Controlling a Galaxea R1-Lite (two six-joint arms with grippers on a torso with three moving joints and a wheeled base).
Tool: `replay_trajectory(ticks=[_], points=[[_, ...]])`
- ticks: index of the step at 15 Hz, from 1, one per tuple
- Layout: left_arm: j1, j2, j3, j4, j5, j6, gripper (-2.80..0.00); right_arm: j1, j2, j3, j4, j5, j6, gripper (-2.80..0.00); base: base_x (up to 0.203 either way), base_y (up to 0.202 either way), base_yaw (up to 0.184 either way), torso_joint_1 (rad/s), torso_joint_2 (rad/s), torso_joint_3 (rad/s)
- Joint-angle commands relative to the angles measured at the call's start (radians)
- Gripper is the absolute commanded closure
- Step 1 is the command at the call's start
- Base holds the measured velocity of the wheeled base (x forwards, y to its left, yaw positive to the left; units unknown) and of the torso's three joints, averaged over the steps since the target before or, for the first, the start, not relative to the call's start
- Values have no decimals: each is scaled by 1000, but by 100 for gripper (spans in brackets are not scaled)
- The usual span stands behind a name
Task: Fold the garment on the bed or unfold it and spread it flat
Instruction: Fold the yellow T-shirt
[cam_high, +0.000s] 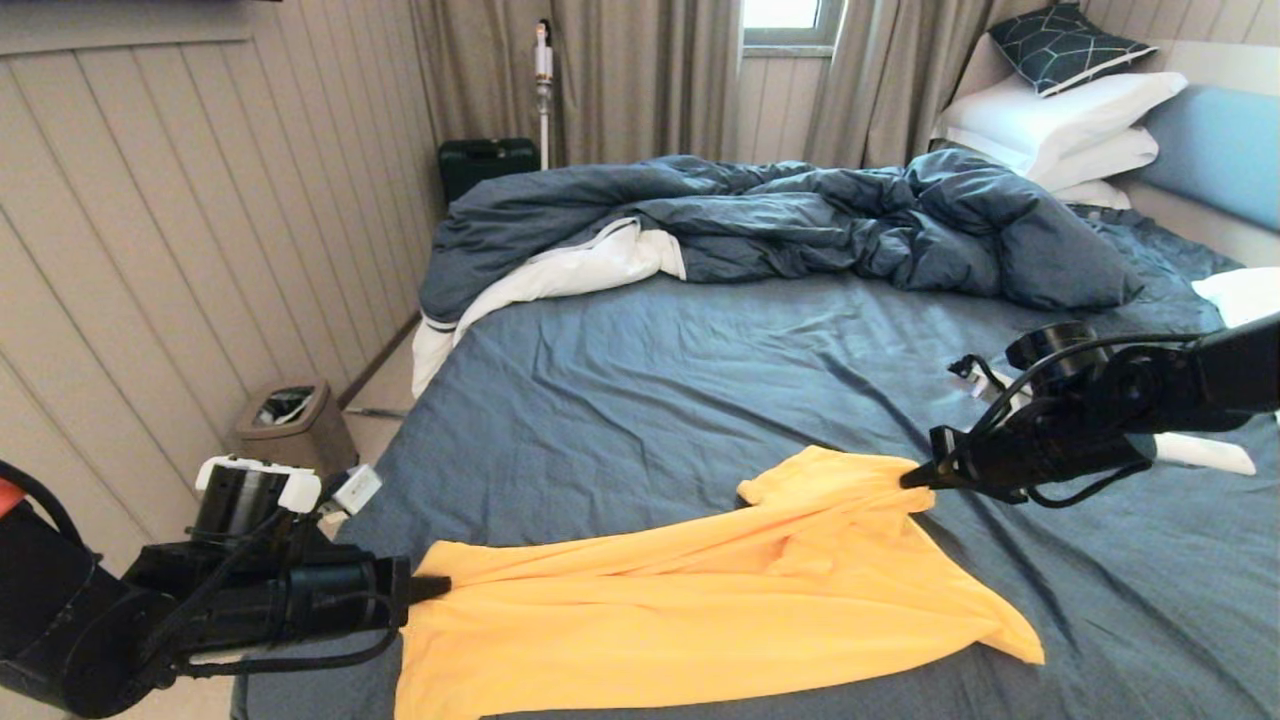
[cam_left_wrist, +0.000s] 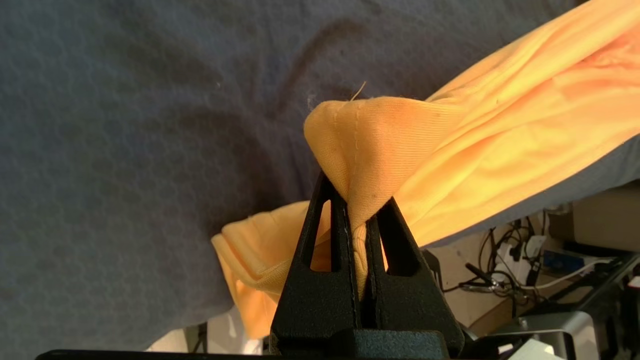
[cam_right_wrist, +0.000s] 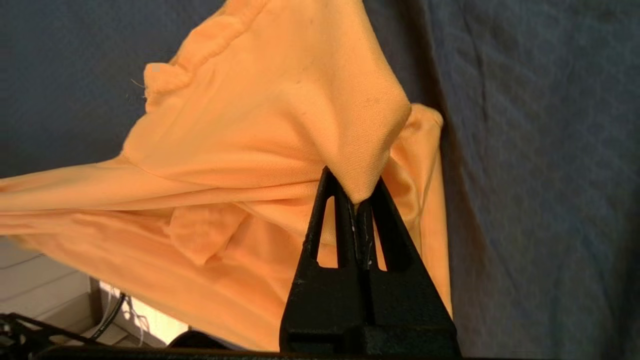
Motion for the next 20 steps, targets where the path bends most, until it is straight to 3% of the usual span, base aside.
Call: replay_trajectory(ticks=[1, 6, 11, 16, 20], points=[[0, -15, 17, -9, -3, -4, 0, -22, -36, 26, 2, 15, 0, 0, 0, 0, 0, 0, 0, 0], [0, -9, -22, -9, -5, -7, 0, -68, -41, 19, 2, 54, -38, 0, 0, 0, 0, 0, 0, 0], [3, 80, -156, -12, 0, -8, 0, -34, 12, -126, -1, 53, 10, 0, 0, 0, 0, 0, 0, 0], [16, 152, -178, -109, 16, -2, 0, 18, 47, -147, -93, 49, 49, 0, 0, 0, 0, 0, 0, 0], [52, 166, -203, -112, 19, 2, 0, 30, 59, -168, -146, 48, 90, 0, 0, 0, 0, 0, 0, 0]])
